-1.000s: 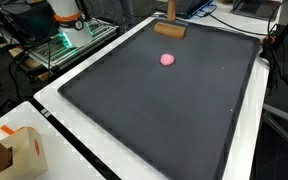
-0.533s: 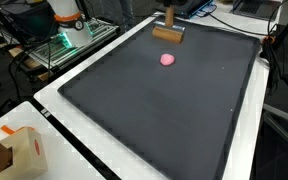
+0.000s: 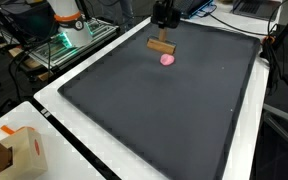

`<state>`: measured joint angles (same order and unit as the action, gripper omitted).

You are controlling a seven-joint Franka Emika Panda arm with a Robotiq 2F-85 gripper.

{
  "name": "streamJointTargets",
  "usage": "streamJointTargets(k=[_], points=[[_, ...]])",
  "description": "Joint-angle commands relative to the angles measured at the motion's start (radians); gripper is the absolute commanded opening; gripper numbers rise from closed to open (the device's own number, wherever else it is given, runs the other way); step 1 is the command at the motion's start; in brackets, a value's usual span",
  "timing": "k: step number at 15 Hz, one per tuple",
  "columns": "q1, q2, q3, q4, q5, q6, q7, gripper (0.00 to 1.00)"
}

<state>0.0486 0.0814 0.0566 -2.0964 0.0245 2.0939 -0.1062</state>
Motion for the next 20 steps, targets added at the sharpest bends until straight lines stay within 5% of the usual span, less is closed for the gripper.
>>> streamJointTargets(k=[1, 11, 20], points=[[-0.014, -0.006, -0.006, -0.048, 0.040, 0.076, -0.078, 0.24], [-0.016, 0.028, -0.002, -0.124, 0.035, 0.253, -0.067, 0.24], [-0.009, 0.043, 0.002, -0.140, 0.023, 0.266, -0.041, 0.24]])
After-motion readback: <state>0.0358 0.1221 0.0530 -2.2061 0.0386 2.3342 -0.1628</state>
